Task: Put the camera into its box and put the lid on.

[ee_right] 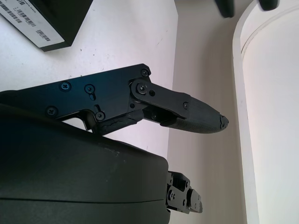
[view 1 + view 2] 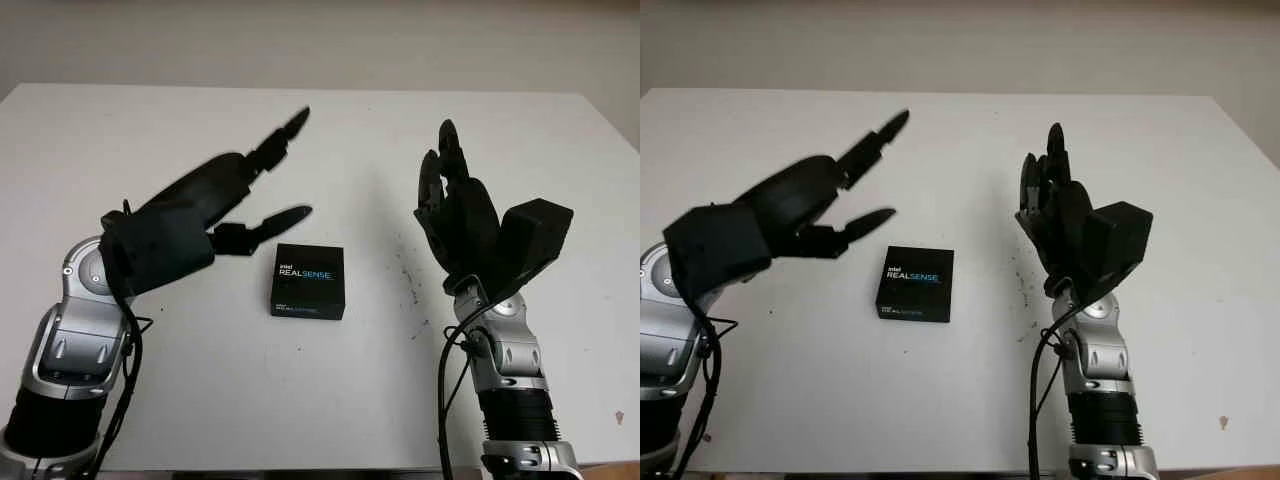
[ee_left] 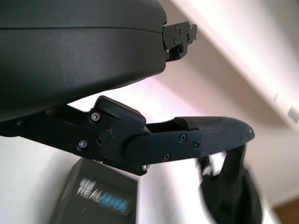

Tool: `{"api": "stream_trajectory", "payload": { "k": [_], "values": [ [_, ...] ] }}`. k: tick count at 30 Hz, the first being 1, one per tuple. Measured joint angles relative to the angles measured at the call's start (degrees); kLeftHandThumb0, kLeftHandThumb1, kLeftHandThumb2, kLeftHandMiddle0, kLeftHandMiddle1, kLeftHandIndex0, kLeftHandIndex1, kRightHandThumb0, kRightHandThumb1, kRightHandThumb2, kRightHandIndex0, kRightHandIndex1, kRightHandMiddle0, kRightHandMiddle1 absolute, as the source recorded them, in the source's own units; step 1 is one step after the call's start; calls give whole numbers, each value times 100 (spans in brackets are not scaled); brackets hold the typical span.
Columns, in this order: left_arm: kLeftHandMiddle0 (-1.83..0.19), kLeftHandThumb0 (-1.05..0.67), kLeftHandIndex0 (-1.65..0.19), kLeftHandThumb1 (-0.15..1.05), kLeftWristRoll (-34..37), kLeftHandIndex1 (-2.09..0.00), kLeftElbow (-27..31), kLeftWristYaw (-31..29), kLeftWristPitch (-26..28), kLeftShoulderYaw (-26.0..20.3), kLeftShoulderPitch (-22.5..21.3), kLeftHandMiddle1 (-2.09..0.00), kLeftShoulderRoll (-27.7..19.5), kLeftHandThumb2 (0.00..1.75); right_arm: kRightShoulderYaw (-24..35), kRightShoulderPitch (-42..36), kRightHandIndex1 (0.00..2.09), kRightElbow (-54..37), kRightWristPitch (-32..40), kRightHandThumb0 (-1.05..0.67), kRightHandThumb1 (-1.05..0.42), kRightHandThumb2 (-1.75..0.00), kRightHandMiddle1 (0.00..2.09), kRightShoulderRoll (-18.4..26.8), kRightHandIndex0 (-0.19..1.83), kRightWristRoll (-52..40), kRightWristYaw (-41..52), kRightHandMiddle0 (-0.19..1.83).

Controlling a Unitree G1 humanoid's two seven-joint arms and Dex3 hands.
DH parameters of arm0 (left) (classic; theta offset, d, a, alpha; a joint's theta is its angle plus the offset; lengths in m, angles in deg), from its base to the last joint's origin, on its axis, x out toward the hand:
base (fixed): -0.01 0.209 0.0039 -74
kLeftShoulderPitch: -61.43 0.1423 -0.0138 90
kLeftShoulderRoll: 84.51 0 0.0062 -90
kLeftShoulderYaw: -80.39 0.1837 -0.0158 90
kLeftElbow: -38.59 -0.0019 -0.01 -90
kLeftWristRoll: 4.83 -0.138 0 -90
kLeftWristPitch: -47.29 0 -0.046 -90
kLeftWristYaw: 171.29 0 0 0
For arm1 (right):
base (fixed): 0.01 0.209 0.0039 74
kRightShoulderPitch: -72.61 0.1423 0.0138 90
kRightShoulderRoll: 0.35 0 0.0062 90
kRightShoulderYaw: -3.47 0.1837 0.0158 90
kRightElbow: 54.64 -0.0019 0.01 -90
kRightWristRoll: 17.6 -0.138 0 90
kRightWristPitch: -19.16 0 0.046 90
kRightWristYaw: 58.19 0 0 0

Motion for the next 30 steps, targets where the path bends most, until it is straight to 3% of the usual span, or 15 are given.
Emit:
{"api": "stream_trajectory", "payload": {
  "k": [3,9,18,30],
  "values": [
    [19,-81,19,105,376,0,-492,518,-375,-285,-5,0,344,62,-8,-2,0,1,0,-62,-105,-65,0,1,-19,-3,56,-19],
    [19,-81,19,105,1049,0,-1264,1304,-519,-821,-18,0,859,59,-42,-6,0,12,0,-62,-105,-66,0,-7,-19,-8,78,-19],
    [19,-81,19,105,1889,0,-3120,1327,-1766,-1346,-47,0,1168,59,-350,-27,0,98,-117,-70,-105,-65,0,-129,-19,394,-159,-19],
    [19,-81,19,105,2202,0,-3103,977,-2541,-1222,874,0,1487,63,-474,-35,0,160,66,-73,-105,-63,1,-260,-19,508,-329,-19]
  ]
}}
